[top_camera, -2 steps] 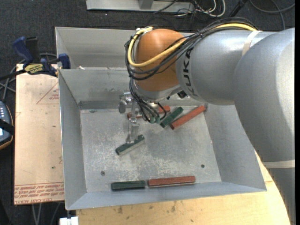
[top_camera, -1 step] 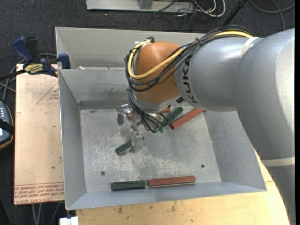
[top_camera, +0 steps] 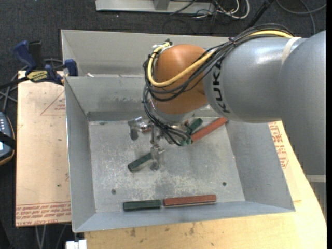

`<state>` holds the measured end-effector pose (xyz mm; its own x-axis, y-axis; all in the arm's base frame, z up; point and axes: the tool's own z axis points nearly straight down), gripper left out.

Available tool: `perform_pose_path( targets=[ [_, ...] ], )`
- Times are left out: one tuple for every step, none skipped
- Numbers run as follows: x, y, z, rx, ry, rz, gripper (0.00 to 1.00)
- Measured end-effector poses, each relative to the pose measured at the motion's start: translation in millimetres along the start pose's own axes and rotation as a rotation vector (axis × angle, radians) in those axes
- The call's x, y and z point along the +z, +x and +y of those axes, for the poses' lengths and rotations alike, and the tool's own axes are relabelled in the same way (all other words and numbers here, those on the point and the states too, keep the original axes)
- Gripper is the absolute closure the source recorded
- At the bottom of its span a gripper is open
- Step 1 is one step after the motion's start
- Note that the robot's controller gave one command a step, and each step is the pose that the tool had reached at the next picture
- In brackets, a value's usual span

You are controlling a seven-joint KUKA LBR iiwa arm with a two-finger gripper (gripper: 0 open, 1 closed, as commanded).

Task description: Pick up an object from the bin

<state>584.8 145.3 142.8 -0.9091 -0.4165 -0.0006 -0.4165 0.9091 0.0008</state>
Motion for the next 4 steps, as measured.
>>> perform_pose_path(
  targets=[
    [64.7, 0.0, 2.2, -0.003, 0.000, -0.006, 0.00],
    [76.9, 2.5, 1.8, -0.085, -0.001, -0.012, 1.00],
    [74.9, 4.0, 1.4, -0.094, 0.000, -0.012, 1.00],
    [68.4, 5.9, 1.5, -0.097, -0.001, -0.002, 1.00]
  ],
)
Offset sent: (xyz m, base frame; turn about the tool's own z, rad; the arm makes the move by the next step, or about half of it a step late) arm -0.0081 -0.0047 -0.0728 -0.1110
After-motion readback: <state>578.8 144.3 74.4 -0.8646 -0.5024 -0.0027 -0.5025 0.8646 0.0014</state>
